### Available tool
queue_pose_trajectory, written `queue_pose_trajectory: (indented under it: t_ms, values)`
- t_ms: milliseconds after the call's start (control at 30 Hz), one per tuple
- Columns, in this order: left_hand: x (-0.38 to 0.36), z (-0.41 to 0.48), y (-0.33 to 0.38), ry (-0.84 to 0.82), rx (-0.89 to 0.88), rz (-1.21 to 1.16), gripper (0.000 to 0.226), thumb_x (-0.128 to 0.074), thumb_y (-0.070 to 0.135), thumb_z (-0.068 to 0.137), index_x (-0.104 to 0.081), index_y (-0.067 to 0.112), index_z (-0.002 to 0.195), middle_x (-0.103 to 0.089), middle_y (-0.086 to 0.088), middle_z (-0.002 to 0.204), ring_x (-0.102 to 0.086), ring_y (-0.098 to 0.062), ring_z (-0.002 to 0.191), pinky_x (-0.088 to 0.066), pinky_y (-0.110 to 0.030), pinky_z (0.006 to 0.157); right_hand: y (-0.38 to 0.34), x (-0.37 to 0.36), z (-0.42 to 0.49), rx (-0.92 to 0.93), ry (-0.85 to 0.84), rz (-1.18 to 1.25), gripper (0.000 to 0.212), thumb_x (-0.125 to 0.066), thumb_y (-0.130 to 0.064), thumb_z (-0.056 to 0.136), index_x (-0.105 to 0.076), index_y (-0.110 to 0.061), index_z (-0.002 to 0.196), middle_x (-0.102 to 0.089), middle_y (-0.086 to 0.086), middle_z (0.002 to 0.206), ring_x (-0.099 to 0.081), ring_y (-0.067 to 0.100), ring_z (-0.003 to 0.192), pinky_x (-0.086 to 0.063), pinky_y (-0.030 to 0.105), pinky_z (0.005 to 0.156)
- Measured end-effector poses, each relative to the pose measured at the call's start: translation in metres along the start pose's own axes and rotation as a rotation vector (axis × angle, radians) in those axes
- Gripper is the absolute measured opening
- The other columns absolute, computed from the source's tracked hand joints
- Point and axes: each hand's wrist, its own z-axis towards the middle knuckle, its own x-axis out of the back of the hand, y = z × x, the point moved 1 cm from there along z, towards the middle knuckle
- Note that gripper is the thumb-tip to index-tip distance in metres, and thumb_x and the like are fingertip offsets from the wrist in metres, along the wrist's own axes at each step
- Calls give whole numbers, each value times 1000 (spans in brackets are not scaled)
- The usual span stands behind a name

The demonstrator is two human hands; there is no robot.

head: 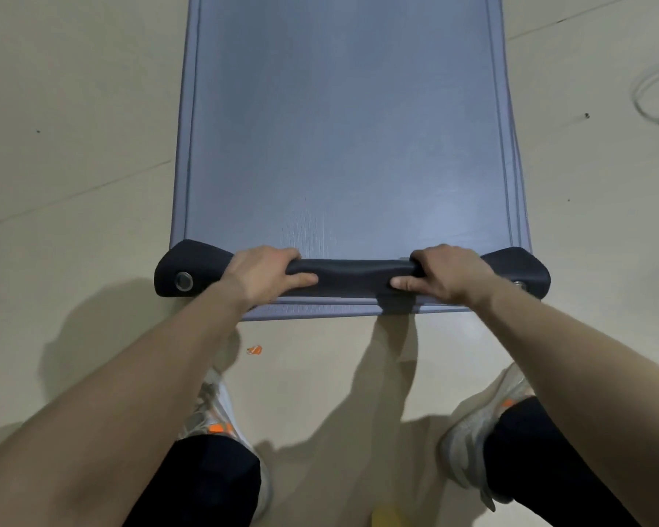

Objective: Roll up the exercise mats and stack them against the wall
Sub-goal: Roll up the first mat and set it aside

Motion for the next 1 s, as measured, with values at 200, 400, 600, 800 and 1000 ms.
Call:
queue_pose_trajectory:
  t_ms: [200,400,600,800,1000]
  values:
    - [22,54,-13,-104,107,-4,61,-41,86,85,-61,33,106,-68,-1,110,-58,-26,97,-46,-40,82,6,37,48,-156,-52,85,72,-47,-88,80,-63,-19,94,-67,1,93,-62,29,94,-46,40,80]
    - [14,72,3,221,272,273,68,-38,87,82,-62,29,107,-62,-5,110,-53,-28,107,-34,-44,89,-25,-17,21,-26,537,-149,82,-42,-81,84,-57,-10,123,-58,13,127,-52,39,117,-31,54,108]
    - [-28,42,6,607,78,137,69,-47,78,85,-68,21,119,-60,-7,123,-51,-34,114,-37,-48,104,-6,-14,50,-7,347,-307,111,-41,-100,62,-49,-11,129,-56,8,125,-51,33,112,-31,50,109]
    - [-14,51,-21,405,-155,208,97,-81,69,64,-54,20,143,-58,-6,137,-53,-30,125,-36,-48,113,-6,-22,47,-56,447,-321,117,-60,-91,62,-42,-9,143,-51,12,126,-49,36,111,-31,56,109]
    - [16,40,-11,105,-59,37,85,-79,68,64,-56,37,139,-65,9,123,-62,-19,110,-50,-38,93,-14,5,39,-36,210,-253,89,-62,-88,60,-54,-29,126,-59,-1,108,-57,27,97,-46,39,82]
